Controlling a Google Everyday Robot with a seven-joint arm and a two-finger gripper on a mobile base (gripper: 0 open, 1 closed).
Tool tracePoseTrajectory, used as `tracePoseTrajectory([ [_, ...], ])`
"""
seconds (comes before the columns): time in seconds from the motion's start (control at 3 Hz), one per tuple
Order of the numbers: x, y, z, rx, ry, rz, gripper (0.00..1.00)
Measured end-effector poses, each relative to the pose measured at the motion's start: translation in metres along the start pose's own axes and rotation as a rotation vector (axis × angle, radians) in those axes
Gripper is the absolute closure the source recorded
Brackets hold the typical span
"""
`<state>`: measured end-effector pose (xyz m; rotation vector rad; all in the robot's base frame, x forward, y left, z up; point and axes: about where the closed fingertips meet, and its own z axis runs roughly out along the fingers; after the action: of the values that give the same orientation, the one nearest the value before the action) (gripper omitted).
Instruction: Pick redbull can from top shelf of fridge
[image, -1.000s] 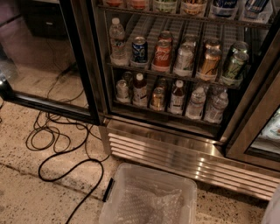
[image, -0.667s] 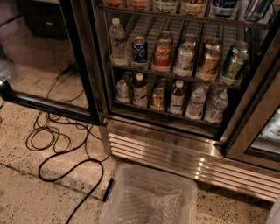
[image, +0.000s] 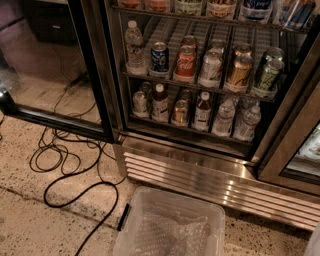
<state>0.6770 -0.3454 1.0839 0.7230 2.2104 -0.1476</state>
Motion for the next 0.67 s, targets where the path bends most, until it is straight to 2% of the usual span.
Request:
tracePoseTrajectory([
  [0.33,0.03,-0.017,-0.002,0.02,0.124,0.04,1.0],
  [0.67,0.076,-0.021,-0.011,0.01,0.303,0.043,1.0],
])
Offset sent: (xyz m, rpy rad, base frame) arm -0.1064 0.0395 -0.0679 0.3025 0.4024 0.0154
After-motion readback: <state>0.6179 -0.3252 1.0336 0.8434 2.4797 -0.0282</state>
